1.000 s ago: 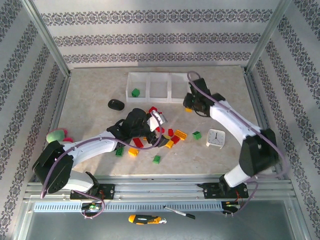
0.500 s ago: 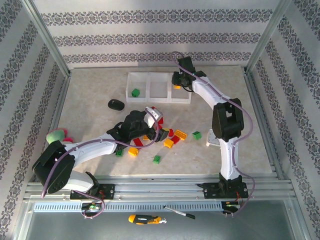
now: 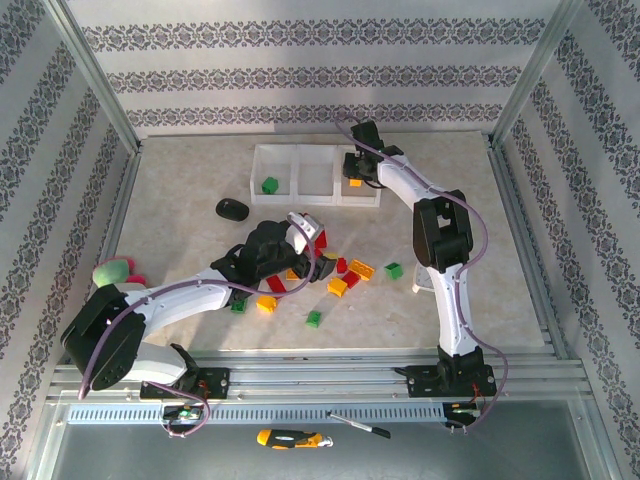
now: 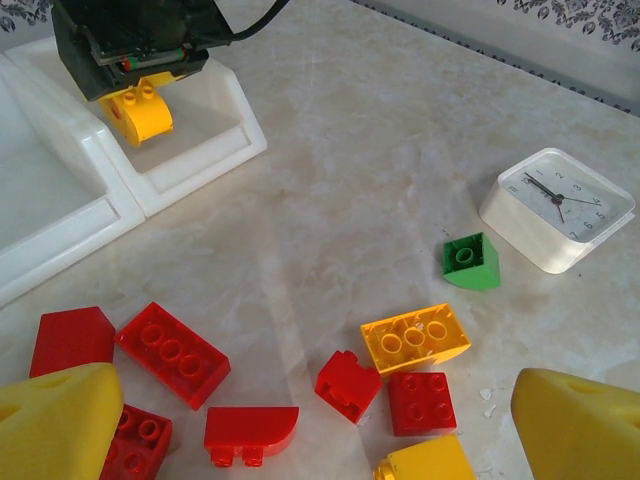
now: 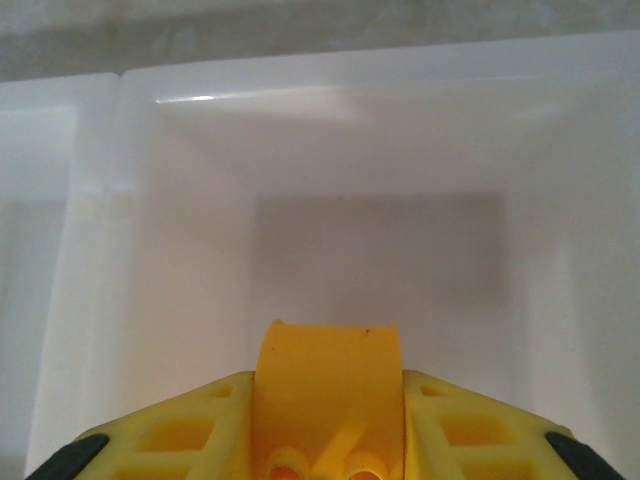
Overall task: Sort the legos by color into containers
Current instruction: Place the lego in the container, then pick up the lego from the center of the table.
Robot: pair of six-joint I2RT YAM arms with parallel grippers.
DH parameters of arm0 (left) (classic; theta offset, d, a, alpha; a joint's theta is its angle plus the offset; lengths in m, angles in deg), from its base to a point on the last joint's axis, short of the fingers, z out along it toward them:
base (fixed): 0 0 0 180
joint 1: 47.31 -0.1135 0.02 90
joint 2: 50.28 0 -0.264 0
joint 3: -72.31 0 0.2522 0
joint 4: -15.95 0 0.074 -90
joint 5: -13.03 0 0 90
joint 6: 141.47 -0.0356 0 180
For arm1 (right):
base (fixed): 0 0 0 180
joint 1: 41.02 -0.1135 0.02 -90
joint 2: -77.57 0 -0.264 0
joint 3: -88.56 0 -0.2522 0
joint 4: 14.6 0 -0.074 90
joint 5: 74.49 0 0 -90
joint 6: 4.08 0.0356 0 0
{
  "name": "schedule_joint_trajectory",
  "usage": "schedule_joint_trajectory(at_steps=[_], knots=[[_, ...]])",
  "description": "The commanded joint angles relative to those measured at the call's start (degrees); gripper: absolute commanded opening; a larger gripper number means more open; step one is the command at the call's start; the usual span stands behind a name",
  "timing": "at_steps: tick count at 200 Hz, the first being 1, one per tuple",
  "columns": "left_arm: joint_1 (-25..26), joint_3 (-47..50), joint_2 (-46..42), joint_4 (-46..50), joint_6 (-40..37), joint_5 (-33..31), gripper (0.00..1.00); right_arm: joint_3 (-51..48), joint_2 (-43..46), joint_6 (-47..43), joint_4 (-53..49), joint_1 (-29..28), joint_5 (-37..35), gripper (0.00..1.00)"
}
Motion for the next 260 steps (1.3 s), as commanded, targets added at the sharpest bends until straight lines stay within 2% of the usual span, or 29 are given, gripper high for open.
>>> schedule_joint_trajectory(at_steps=[1, 44, 93, 149, 182, 212, 260], knots=[[0.52, 0.86, -1.63, -0.95, -0.13, -0.24, 0.99, 1.24, -1.16, -0.71, -1.71, 0.59, -1.10, 0.35], [0.52, 1.25, -2.41, -1.20, -0.22, -1.05, 0.99, 1.18, 1.42, -1.08, -1.93, 0.67, -1.87, 0.52], [0.52, 1.48, -4.14, -0.53, -0.13, -2.32, 0.99, -2.36, 8.19, -1.74, -1.01, 0.08, -2.02, 0.59], [0.35, 3.04, -6.17, 1.92, -0.22, -5.65, 0.99, -21.29, 22.41, -3.32, 4.38, -3.30, -0.79, 0.72], [0.36, 6.44, -9.59, 1.82, -0.22, -6.14, 0.99, -29.69, 27.45, -3.81, 3.77, -7.71, 0.01, 0.77], [0.35, 9.24, -13.58, 3.31, -0.48, -9.08, 0.99, -31.71, 26.92, -2.55, 2.63, -12.03, -0.36, 0.83], [0.34, 11.96, -18.73, 7.27, -1.54, -12.92, 0.99, -28.39, 19.47, 0.77, 2.45, -16.25, -0.29, 0.82]])
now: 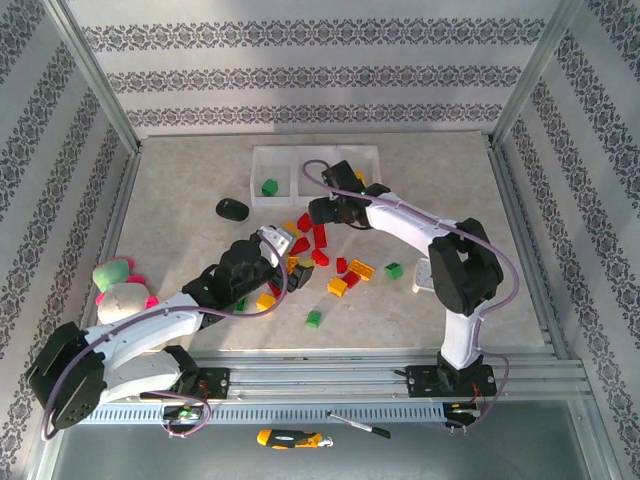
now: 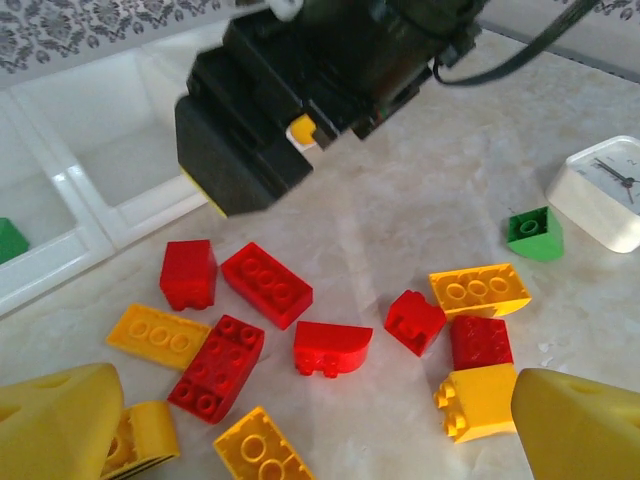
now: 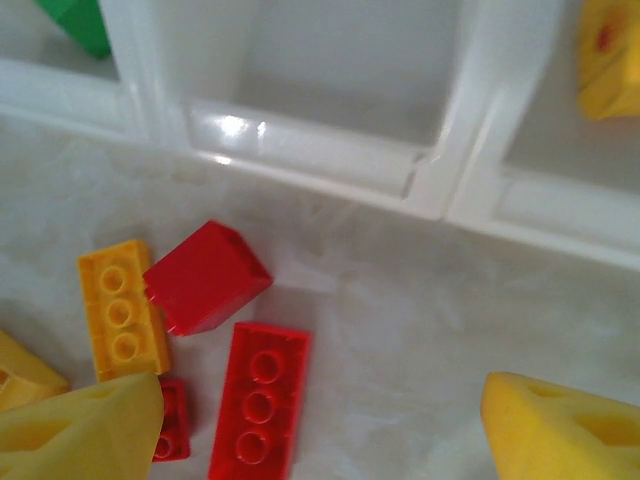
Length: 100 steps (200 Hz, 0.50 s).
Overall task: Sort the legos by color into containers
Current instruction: Pick up the lego from the center of the table.
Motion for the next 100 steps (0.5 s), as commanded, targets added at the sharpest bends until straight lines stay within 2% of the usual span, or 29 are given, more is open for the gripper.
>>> schedule_joint_trajectory(at_steps=[1, 63, 100], knots=[[0.34, 1.23, -2.30, 3.33, -1.32, -3.37, 0.99, 2.72, -4.82, 2.23, -0.51, -0.88, 0.22, 0.81], [0.39, 1.52, -4.73, 4.98, -1.89, -6.26, 0.99, 6.72, -12.71, 4.26, -0.99, -1.24, 2.25, 0.68], [0.33, 1.47, -4.24, 4.58, -1.89, -6.08, 0.99, 7.47, -13.93, 4.51, -2.15, -1.15, 2.26, 0.47]])
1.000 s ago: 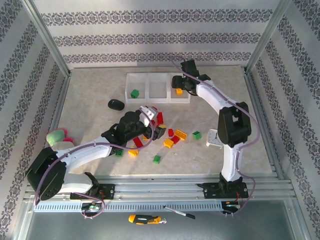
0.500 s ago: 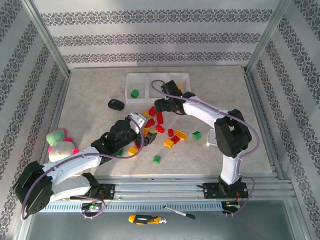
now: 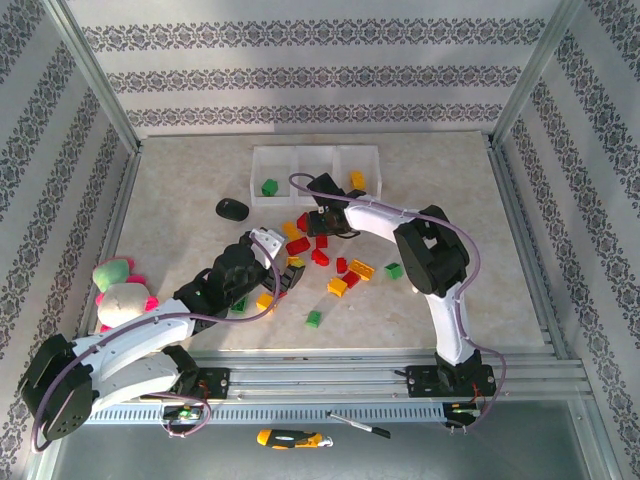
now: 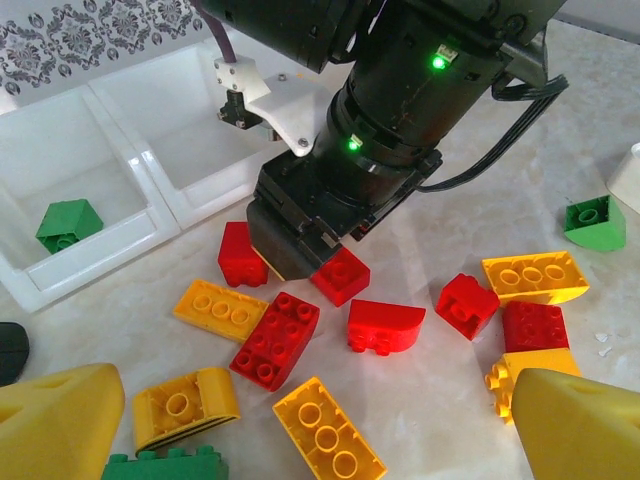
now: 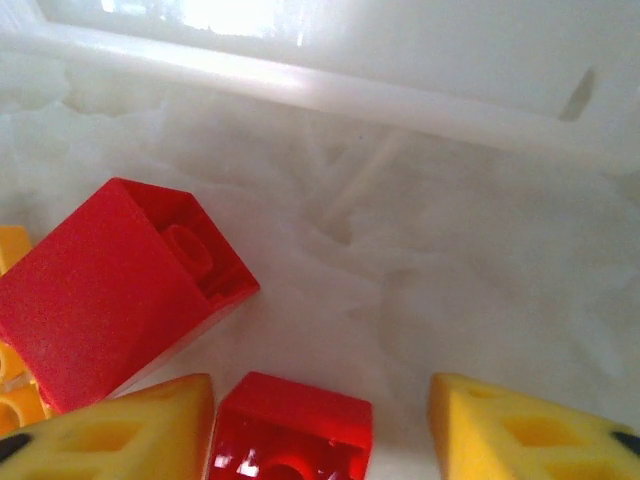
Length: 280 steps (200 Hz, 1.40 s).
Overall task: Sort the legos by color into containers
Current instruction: Pick up the lego from the center of the table, then place the lego in the container.
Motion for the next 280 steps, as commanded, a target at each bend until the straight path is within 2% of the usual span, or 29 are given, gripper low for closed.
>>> schedule_joint_trajectory(at_steps=[1, 36, 86, 126, 163, 224, 256, 280], knots=[[0.29, 0.47, -0.27, 0.97, -0.78, -0.94, 0.99, 1.99, -0.77, 0.65, -1.73, -0.13, 0.51, 0.46], [0.39, 0.20, 0.57, 0.30, -1.13, -0.86, 0.99, 1.89, 1.60, 0.58, -2.38, -0.14, 0.03, 0.32], [0.39, 0.86, 1.15, -1.02, -0.26, -0.59, 0.99, 2.41, 7.40, 0.18, -2.73, -0.20, -1.59, 0.31], [0.30, 0.88, 1.73, -1.63, -0.03, -0.50, 0.99, 7.15, 8.49, -3.80, -1.63, -0.04, -7.24, 0.30], [0.34, 1.10, 2.29, -2.30, 0.72, -0.51, 0.99, 16.98, 1.22, -8.54, 0.05, 1.13, -11.08, 0.30], [0.36, 1.83, 1.68, -2.35, 1.97, -1.37, 0.99, 39.66, -15.91, -13.06, -1.46, 3.10, -14.17, 0.30], [0.35, 1.88, 1.27, -2.26, 2.28, -1.51, 0.99, 47.72, -22.59, -13.14, -2.54, 3.56, -15.99, 0.30], [0.37, 1.94, 1.10, -2.09, 2.13, -1.67, 0.99, 50.55, -24.59, -9.15, -5.07, 4.68, -12.85, 0.33]])
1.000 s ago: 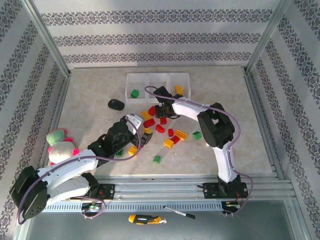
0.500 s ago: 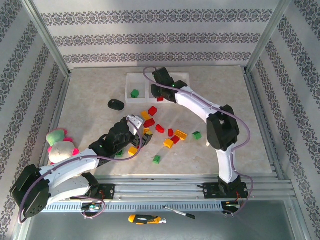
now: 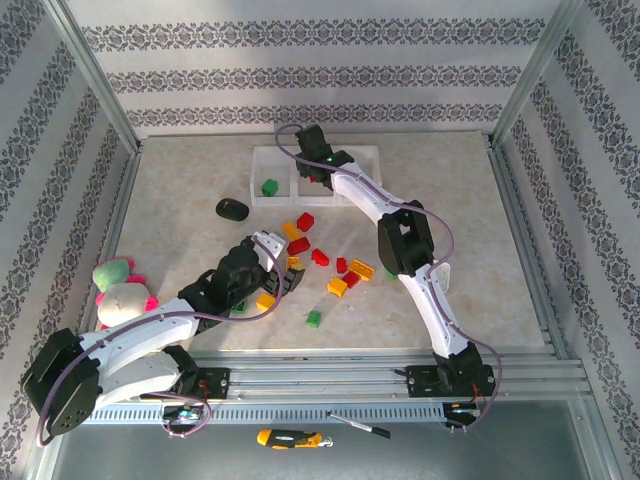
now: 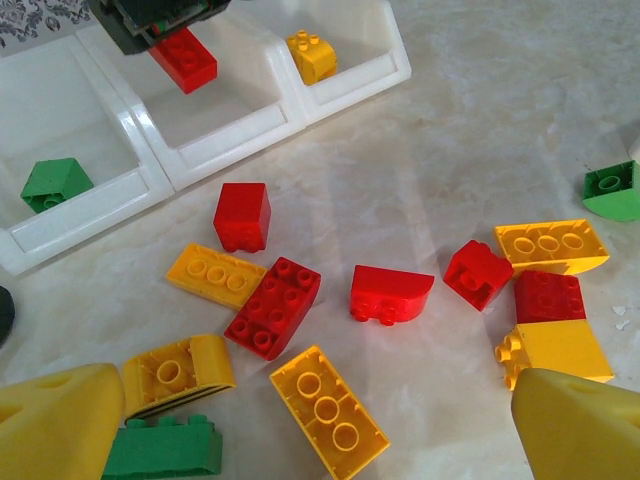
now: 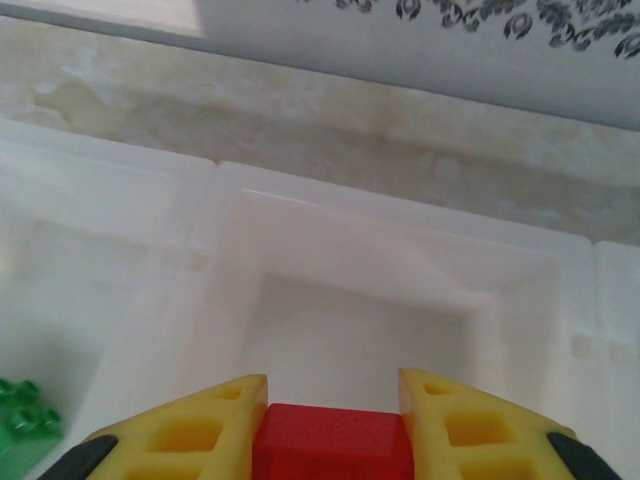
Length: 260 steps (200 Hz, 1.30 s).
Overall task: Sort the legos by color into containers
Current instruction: Place the lego in the container, then pick up the lego from the center of the table.
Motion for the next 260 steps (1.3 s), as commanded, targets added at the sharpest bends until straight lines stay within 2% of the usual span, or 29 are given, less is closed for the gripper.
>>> schedule_joint_trajectory(at_steps=[1, 21, 43, 79, 98, 106, 137, 168, 192, 218, 260], knots=[[0.36, 0.71, -1.02, -2.00, 0.73, -1.35, 0.99, 4.19, -1.31, 2.42, -3.09, 1.07, 0.61, 0.33], [0.37, 0.62, -0.88, -2.14, 0.55, -1.42, 0.99, 2.98, -0.64, 2.98, -2.33, 1.47, 0.57, 0.36], [0.34, 0.52, -0.82, -2.43, 0.64, -1.34, 0.99, 2.37, 0.28, 2.51, -2.32, 1.47, 1.15, 0.52], [0.34, 0.48, -0.82, -2.44, 0.88, -1.25, 0.99, -0.61, 4.79, 1.45, -2.37, 1.30, 2.77, 0.63], [0.36, 0.12, -0.60, -1.73, 1.54, -1.74, 0.99, -7.45, 10.20, 0.85, -0.83, 0.95, 3.93, 0.67], [0.32, -0.38, -0.27, -0.91, 1.86, -1.63, 0.99, -11.23, 13.26, 0.48, 0.28, 0.86, 4.53, 0.72], [0.25, -1.89, 1.26, 1.65, 2.98, -1.38, 0.99, -33.43, 26.80, -0.31, 7.91, 0.59, 6.93, 0.84], [-0.13, -3.80, 4.61, 4.77, 5.86, -3.87, 0.99, -51.26, 38.75, -1.99, 9.23, 0.64, 8.69, 0.88], [-0.45, -5.75, 7.76, 7.11, 9.82, -6.40, 0.99, -61.82, 45.91, -3.38, 4.97, 1.52, 12.37, 0.88], [-0.80, -6.60, 10.00, 7.61, 13.72, -7.87, 0.99, -67.41, 49.58, -4.99, -4.87, 2.88, 16.69, 0.88], [-0.81, -7.10, 11.58, 5.47, 14.01, -6.54, 0.99, -67.76, 47.88, -6.98, -17.18, 2.62, 16.60, 0.88]])
